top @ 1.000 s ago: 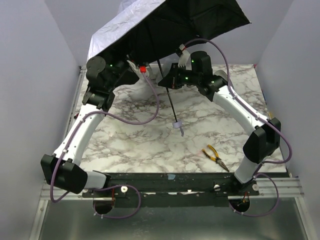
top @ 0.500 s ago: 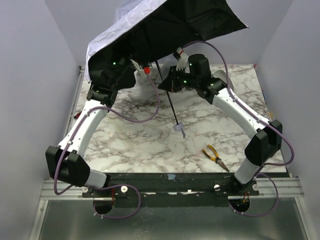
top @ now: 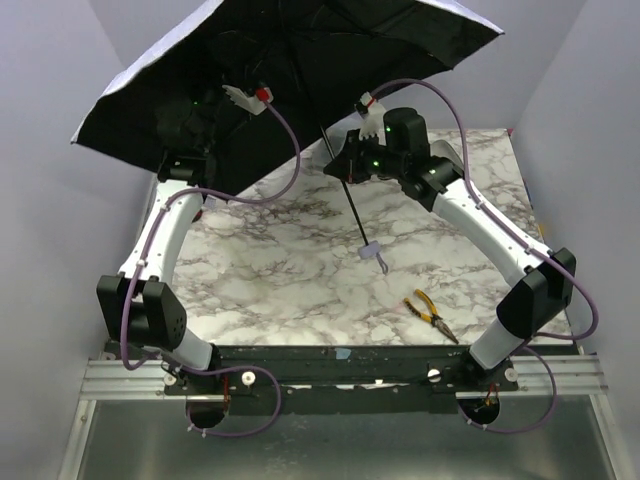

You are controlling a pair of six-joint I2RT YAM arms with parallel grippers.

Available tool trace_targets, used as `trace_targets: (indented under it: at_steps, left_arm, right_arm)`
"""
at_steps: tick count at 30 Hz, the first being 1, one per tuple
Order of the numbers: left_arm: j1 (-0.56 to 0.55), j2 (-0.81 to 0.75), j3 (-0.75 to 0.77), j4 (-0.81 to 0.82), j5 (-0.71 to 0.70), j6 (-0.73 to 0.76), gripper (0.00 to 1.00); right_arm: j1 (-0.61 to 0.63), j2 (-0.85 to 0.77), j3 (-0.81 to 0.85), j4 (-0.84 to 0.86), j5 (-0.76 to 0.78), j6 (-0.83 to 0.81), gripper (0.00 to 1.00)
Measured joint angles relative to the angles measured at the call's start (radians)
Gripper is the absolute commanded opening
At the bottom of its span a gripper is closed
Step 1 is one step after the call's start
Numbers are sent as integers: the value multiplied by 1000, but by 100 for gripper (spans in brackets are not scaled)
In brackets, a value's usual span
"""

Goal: Open the umbrella

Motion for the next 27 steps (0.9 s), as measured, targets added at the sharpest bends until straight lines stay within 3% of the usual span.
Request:
trace_targets:
  at_steps: [6, 11, 17, 22, 27]
  left_arm:
    - [5, -38, -35, -77, 47, -28, 36]
    - [0, -154, -135, -221, 188, -55, 36]
    - [-35, -162, -146, -336, 286, -100, 36]
    - [-64, -119, -130, -377, 291, -111, 34]
    - [-69, -24, -92, -390, 202, -114, 30]
  right_arm:
    - [-2, 0, -1, 0, -8, 3, 0]
    - [-6, 3, 9, 2, -44, 6, 1]
    - [-6, 11, 47, 6, -68, 24, 1]
    - [-3, 11, 47, 12, -74, 31, 1]
    - [-1, 9, 47, 13, -73, 32, 1]
